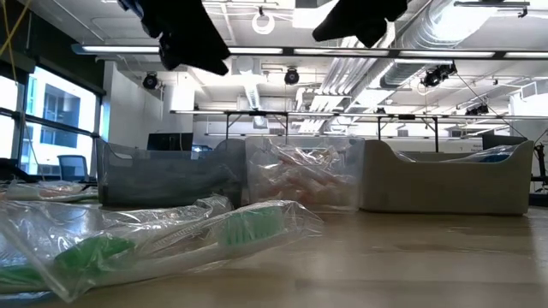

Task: Pick & Place Toothbrushes
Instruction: Put the green toothbrush into the black bin

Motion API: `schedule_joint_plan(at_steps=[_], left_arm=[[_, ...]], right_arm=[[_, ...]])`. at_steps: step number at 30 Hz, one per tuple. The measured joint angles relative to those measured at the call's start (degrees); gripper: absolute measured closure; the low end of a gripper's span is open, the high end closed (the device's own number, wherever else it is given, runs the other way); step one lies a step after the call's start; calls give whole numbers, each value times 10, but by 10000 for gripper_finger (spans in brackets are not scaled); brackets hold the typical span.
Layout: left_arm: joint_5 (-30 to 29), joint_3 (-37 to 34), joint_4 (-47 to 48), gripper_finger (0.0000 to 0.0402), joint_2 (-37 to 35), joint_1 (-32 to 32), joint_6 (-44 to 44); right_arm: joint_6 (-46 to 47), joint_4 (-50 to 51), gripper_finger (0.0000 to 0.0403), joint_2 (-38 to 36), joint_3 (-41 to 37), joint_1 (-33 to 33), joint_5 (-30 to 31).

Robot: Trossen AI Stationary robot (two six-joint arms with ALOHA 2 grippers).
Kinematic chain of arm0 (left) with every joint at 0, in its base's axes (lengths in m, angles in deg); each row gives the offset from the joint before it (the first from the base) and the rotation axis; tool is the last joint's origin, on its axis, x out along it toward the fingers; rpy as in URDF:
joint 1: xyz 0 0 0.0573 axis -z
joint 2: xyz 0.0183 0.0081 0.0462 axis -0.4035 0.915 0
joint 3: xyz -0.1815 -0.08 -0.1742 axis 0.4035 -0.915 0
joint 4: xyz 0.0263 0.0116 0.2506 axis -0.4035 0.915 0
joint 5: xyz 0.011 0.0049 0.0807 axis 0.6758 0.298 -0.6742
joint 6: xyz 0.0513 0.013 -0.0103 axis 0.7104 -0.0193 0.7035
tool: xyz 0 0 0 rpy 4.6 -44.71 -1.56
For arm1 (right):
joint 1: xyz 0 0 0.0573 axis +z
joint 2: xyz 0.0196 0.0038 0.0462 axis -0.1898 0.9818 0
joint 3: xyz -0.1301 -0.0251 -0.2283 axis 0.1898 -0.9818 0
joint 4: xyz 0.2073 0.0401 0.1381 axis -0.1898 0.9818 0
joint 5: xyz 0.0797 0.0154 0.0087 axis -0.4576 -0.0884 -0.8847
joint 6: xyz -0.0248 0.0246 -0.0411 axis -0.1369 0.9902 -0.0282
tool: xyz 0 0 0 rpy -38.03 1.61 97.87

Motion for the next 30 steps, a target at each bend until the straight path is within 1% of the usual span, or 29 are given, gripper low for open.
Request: schedule_joint_plan(at_steps=[3, 8, 13, 14, 17, 21, 22, 25, 27, 30], left_arm=[[0, 0, 0, 234, 22, 0, -28], [0, 0, -4, 234, 47, 0, -81], [0, 0, -5, 234, 66, 0, -133], [0, 0, -4, 234, 69, 0, -144], [4, 0, -3, 234, 78, 0, -165], [5, 0, -5, 234, 79, 4, -180], [5, 0, -5, 234, 79, 4, -181], [5, 0, -9, 234, 79, 12, -199], [5, 0, -9, 234, 79, 16, -219], [6, 0, -8, 234, 79, 19, -265]], right_arm=[[-26, 19, 399, -4, 0, -20, -32], [-76, 17, 400, -8, 0, -68, -111], [-108, 18, 400, -7, 0, -114, -157], [-109, 16, 400, -7, -1, -122, -161], [-106, -36, 400, -10, -32, -145, -168], [-80, -124, 400, -48, -109, -165, -171], [-68, -147, 400, -59, -129, -167, -171], [-48, -177, 400, -100, -183, -166, -170], [-46, -208, 400, -132, -205, -163, -170], [-43, -228, 400, -181, -234, -160, -160]])
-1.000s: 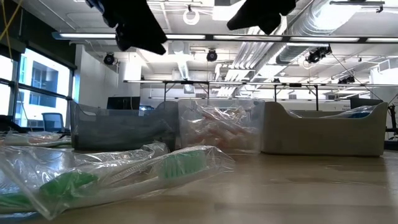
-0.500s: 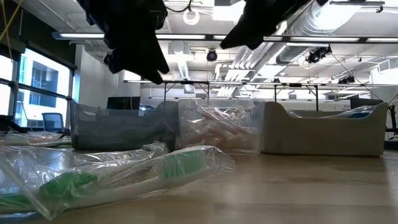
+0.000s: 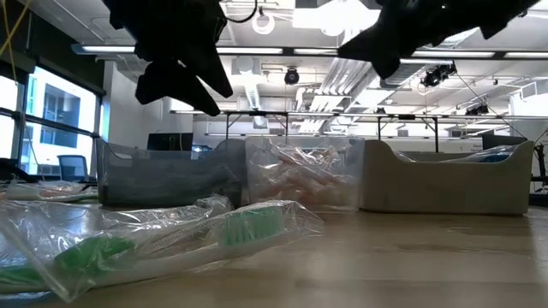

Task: Pick & Place Toothbrushes
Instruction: Put the green toothbrush into the black bin

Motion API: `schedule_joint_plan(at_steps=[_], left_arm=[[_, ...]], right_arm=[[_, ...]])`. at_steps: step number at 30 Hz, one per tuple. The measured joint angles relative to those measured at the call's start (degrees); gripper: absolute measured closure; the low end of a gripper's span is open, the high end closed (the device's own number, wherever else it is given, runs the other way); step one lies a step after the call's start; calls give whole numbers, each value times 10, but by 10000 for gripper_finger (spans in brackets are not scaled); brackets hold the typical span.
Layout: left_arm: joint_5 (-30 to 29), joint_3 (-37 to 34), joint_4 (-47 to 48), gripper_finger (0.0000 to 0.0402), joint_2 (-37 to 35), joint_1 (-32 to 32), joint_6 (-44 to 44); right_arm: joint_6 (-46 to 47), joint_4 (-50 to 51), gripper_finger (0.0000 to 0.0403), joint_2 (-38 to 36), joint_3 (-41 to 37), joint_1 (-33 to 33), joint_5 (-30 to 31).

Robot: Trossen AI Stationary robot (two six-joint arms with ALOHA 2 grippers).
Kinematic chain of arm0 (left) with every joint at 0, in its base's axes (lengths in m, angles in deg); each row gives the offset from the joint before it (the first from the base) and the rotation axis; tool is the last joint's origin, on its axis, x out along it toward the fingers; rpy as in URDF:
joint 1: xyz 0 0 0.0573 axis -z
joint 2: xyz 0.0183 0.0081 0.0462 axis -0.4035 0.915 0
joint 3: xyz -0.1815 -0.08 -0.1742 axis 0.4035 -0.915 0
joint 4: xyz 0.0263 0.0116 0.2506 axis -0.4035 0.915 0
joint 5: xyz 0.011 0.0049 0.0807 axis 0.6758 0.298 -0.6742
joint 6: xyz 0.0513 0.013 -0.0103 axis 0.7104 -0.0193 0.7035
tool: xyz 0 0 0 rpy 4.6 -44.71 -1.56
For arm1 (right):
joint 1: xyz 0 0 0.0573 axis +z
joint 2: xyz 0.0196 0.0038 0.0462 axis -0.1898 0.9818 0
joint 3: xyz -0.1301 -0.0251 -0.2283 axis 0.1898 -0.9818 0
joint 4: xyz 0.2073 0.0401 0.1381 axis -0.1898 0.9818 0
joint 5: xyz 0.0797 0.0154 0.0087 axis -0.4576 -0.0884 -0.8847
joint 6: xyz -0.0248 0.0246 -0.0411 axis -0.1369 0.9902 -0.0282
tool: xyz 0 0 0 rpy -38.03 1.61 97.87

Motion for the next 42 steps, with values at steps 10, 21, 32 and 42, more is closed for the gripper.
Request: schedule_joint_plan(at_steps=[10, 21, 32, 42], left_arm=[[-5, 0, 0, 234, 10, 42, -143], [-6, 92, 18, 234, 100, 86, -228], [61, 242, 242, 234, 220, 87, -396], [90, 255, 208, 234, 258, 88, -421]], right_arm=[[-2, 0, 400, -119, -65, 0, 39], [-19, -4, 400, -133, -83, -30, 42], [-25, -2, 400, -133, -83, -61, 35], [-37, 17, 400, -133, -82, -81, 5]])
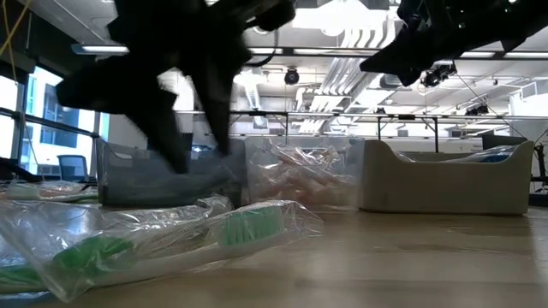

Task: Pick & Place Toothbrushes
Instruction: Put the green toothbrush into the black bin

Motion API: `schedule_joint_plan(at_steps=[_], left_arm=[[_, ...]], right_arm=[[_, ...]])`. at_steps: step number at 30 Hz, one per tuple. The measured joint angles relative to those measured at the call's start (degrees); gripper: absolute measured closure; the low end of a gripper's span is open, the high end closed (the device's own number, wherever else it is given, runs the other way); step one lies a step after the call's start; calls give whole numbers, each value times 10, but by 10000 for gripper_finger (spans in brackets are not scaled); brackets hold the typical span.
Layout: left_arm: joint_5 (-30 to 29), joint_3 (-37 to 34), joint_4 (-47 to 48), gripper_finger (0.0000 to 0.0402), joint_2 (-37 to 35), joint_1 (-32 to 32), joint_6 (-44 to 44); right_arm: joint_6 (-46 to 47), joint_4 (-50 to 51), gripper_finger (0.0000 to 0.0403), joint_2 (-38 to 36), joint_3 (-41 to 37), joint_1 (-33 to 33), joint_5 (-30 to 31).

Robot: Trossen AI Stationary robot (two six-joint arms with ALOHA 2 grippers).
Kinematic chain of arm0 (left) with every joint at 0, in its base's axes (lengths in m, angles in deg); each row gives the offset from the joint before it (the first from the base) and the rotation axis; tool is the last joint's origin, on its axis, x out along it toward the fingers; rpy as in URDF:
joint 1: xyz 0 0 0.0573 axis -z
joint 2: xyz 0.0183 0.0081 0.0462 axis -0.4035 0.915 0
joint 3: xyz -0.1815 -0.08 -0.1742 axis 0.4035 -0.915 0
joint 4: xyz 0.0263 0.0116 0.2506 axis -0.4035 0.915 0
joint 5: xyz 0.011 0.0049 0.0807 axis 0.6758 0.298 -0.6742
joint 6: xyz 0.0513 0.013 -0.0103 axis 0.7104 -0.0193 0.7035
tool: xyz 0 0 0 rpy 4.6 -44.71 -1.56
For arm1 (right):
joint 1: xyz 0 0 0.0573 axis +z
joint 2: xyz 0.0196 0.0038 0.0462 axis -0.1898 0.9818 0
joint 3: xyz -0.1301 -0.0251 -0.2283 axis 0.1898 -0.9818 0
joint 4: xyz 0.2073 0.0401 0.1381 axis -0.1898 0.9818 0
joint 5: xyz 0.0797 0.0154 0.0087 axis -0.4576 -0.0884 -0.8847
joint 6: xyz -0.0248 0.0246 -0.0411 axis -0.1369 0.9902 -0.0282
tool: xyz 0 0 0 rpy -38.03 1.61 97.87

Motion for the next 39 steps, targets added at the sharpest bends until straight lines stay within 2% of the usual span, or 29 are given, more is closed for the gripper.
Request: schedule_joint_plan(at_steps=[2, 12, 22, 33, 39], left_arm=[[-1, 3, -19, 234, 5, 0, 1], [-5, 1, -3, 234, 13, 0, -5], [0, 2, -22, 234, 61, 0, -24], [2, 2, -26, 234, 67, 0, -30], [8, 2, -22, 271, 67, 0, -30]], right_arm=[[0, 6, 400, 0, 0, 0, 0], [-14, 4, 400, 0, 0, 0, 1], [-15, 4, 400, 0, 0, 0, 2], [-15, 4, 400, 0, 0, 0, 2], [-15, 4, 400, 0, 0, 0, 2]])
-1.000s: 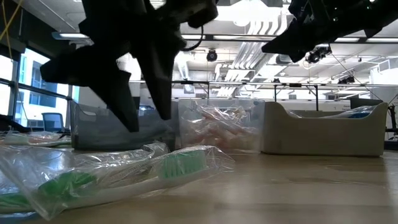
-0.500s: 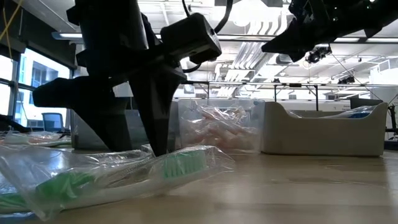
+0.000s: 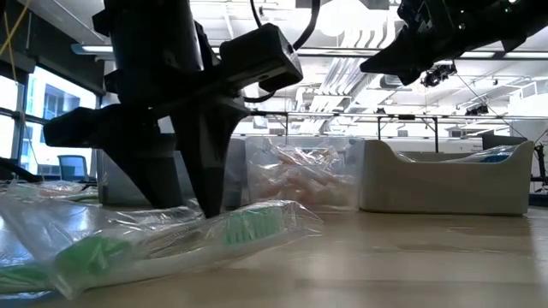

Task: Pick & Place Toothbrushes
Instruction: Put the green toothbrush into the black bin

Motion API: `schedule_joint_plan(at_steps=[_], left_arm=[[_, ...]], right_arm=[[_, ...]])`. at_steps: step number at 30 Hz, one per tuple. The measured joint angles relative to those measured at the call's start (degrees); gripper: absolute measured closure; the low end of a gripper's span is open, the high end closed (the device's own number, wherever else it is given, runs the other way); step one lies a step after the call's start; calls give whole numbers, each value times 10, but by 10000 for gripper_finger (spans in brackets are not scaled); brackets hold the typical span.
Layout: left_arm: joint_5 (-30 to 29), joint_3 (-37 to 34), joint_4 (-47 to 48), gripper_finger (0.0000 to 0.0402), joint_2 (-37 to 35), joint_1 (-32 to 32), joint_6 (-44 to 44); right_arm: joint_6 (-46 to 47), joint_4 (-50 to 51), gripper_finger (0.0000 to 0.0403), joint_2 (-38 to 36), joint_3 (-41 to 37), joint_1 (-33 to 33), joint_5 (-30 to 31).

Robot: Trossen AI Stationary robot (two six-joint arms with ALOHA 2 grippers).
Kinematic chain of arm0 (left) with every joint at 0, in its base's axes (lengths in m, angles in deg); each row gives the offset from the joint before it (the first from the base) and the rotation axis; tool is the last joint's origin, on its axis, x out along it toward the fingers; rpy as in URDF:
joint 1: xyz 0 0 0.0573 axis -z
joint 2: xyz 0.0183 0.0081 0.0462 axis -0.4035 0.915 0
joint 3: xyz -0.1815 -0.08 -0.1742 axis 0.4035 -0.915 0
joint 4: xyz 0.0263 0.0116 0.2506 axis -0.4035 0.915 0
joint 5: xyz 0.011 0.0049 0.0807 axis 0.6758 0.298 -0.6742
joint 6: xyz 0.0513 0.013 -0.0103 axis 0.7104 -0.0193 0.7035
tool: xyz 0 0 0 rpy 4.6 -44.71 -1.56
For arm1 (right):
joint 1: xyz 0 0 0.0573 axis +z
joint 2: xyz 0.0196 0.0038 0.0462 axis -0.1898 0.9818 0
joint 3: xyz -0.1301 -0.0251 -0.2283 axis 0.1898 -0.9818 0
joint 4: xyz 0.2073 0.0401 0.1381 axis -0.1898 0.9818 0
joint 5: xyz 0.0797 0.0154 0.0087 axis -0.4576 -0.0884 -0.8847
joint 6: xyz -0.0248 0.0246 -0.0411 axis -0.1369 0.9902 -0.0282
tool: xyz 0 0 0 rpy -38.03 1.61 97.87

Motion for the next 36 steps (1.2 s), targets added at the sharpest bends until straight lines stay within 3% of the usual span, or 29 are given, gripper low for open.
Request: schedule_joint_plan(at_steps=[10, 18, 24, 36], left_arm=[[1, -1, 4, 353, 1, 0, 0], [4, 14, 23, 389, 3, 0, 5], [3, 52, 43, 398, 5, 0, 63], [-12, 203, 285, 400, 4, -29, 167]], right_arm=[[0, 0, 400, 0, 0, 0, 0], [0, 1, 399, 0, 0, 0, 0], [0, 1, 399, 0, 0, 0, 0], [2, 8, 399, 0, 0, 0, -2]])
